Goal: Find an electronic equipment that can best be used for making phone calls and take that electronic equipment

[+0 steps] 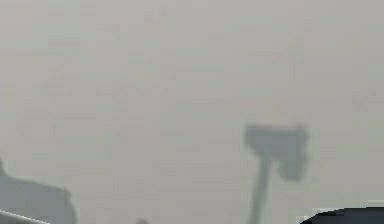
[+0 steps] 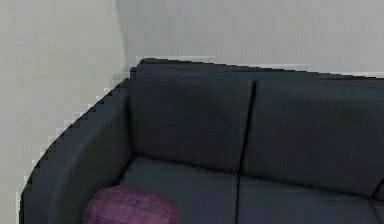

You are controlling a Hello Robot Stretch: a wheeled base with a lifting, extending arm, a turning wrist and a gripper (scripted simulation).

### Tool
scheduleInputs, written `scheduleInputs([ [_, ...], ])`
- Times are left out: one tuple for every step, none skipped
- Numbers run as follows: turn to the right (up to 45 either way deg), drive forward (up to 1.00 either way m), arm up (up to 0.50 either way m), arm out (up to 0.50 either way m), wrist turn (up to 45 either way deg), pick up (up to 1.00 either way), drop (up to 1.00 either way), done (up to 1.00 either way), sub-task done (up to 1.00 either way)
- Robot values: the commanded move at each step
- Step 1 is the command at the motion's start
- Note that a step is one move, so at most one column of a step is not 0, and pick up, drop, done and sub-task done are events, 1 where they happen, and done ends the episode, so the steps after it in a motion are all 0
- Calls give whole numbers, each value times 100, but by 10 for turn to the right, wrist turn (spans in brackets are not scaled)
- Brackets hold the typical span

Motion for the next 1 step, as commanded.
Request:
scheduleInputs([
  [-450,0,0,0,0,0,0,0,0],
])
